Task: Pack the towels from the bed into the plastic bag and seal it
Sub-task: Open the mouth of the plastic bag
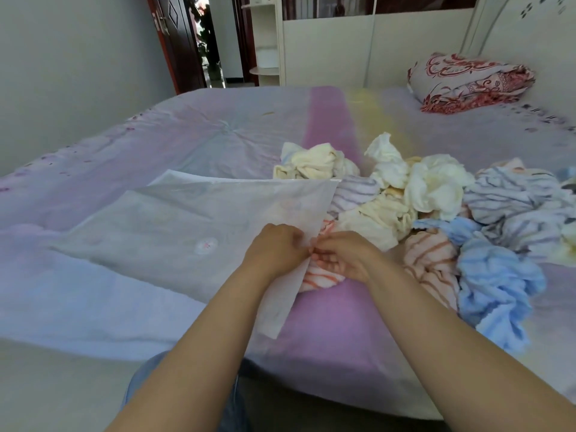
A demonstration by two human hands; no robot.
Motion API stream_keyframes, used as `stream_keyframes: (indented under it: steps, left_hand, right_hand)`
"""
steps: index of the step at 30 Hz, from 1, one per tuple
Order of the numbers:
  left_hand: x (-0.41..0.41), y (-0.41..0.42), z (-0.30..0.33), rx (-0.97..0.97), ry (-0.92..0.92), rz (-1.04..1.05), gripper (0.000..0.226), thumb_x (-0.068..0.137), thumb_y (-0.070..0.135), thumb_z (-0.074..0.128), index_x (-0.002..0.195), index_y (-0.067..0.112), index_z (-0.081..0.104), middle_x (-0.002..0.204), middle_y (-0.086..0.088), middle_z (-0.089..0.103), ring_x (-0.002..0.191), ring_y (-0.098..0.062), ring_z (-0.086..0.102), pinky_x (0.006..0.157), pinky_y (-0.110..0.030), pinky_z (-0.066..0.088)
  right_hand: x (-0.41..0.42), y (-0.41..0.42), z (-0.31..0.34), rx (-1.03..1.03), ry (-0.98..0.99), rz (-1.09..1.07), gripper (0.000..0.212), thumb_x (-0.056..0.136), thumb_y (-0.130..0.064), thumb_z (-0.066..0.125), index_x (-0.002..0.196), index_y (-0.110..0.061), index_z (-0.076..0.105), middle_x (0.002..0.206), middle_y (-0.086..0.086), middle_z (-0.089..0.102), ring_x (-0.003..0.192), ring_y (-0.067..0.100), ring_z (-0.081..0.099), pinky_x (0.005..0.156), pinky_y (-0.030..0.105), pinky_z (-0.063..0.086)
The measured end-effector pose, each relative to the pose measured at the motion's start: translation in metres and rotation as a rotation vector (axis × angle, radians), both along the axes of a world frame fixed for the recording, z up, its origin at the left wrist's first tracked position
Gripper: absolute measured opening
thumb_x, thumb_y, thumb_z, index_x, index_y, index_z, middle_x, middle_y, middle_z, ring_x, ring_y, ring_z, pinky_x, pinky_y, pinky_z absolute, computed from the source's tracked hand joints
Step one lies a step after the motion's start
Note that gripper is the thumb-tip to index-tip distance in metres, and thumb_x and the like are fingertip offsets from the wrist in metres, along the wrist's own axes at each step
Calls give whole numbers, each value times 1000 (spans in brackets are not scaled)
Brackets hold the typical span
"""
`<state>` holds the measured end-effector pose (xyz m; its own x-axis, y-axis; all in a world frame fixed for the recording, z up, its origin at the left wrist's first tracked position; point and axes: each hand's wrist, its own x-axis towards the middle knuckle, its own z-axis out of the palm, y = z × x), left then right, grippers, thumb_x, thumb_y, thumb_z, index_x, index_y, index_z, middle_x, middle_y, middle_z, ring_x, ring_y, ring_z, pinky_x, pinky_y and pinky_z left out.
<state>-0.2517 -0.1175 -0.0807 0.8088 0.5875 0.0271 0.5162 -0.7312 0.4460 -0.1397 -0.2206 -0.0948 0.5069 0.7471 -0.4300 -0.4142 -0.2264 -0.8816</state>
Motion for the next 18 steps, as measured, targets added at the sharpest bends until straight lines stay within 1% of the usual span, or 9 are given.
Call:
stream_keyframes:
  steps: [2,4,5,8,11,13,15,17,18]
  left_hand:
    - [-4,-4,1,-8,12,48,31,88,43,56,92,17,73,98,-4,70,100,-25,63,86,-37,51]
    - [-7,-10,1,-5,23,46,27,89,34,55,80,14,70,87,-3,68,91,-25,64,76,-33,50]
    - [-9,-13,1,-9,19,40,24,89,32,56,79,15,69,85,-3,67,90,-25,64,73,-31,48]
    - [-13,-18,0,-65,-8,42,20,86,30,60,93,20,75,90,-1,71,87,-20,65,71,-30,50]
    - [-19,-15,-4,-198,-81,37,21,87,32,61,87,19,77,81,-5,73,80,-23,67,75,-39,54]
    - [-23,-12,-7,-381,-185,23,17,87,26,63,85,18,78,78,-7,74,82,-25,69,79,-41,54]
    - [-26,-12,-7,-533,-269,28,15,88,20,64,88,20,79,78,-3,76,82,-20,71,78,-32,55]
    - [-26,-12,-7,-580,-309,33,17,90,21,62,87,19,79,78,-1,76,74,-10,69,70,-23,51]
    - [-25,-12,-8,-580,-315,35,19,91,21,61,85,17,79,77,-3,76,71,-8,65,66,-21,49]
  right_hand:
    - [-10,0,-7,16,1,18,17,90,2,57,81,-11,64,60,2,67,50,7,63,44,18,50]
    - [-18,0,-13,58,0,7,17,89,1,58,81,-12,66,63,2,68,53,9,65,48,21,53]
    - [-20,0,-16,85,-5,-5,16,89,-1,59,81,-12,67,66,4,68,55,11,65,52,24,56]
    - [-25,2,-22,137,-106,-60,12,89,-6,63,78,-10,66,70,7,69,62,16,64,64,35,60]
    - [-31,5,-28,138,-249,-123,16,89,-13,65,73,-10,63,73,12,67,67,22,64,74,42,58]
    - [-33,7,-30,147,-278,-150,16,89,-17,65,76,-7,63,77,15,66,70,25,64,72,40,56]
    - [-34,9,-32,177,-282,-166,18,91,-18,63,83,-1,62,76,16,64,67,26,63,70,39,53]
    - [-37,11,-33,205,-283,-188,20,93,-18,60,87,1,61,69,12,60,58,19,59,64,34,52]
    - [-38,12,-34,211,-296,-202,21,94,-19,59,85,0,60,65,9,58,55,16,57,60,32,51]
